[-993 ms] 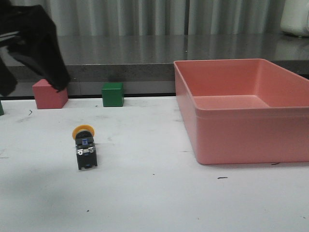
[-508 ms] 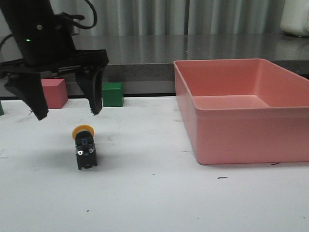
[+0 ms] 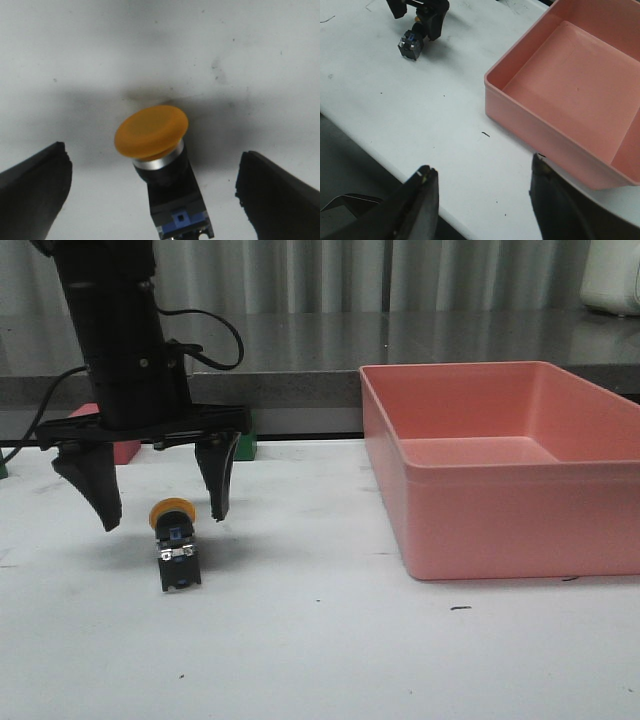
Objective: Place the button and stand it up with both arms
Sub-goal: 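Lower the open left gripper over the lying button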
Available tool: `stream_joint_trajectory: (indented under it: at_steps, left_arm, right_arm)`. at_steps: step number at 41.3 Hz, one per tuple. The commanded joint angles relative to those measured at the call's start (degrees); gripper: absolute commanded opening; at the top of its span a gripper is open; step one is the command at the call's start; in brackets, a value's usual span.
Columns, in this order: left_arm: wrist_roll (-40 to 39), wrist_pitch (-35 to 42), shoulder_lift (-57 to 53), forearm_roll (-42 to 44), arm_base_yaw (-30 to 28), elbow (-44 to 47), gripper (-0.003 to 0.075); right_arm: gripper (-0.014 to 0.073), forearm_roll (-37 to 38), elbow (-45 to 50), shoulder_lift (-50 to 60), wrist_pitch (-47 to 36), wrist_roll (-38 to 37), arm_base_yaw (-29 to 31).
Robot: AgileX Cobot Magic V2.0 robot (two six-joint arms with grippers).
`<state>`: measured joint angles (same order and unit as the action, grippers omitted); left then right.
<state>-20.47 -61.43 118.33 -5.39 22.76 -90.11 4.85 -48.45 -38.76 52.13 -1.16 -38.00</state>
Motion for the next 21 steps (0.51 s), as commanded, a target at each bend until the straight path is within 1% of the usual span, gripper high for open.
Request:
stream_joint_trajectory:
  at_steps: [1,8,21]
  left_arm:
    - [-1.0,0.3,-1.7,-0.2,0.4,-2.9,0.064]
    - [-1.6,0.3,0.0,-0.2,0.4,-4.6,0.0638]
    - [-1.6,-0.9,0.7,-0.2,0.4,-4.7,0.0637]
  right_arm:
    - [0.0436,0.2,-1.4,0.1,-3.3,0.7,0.3]
    - [0.0436,0.2,-1.4,0.1,-3.3,0.7,0.3]
    - [0.0436,0.2,-1.4,0.1,-3.3,0.7,0.3]
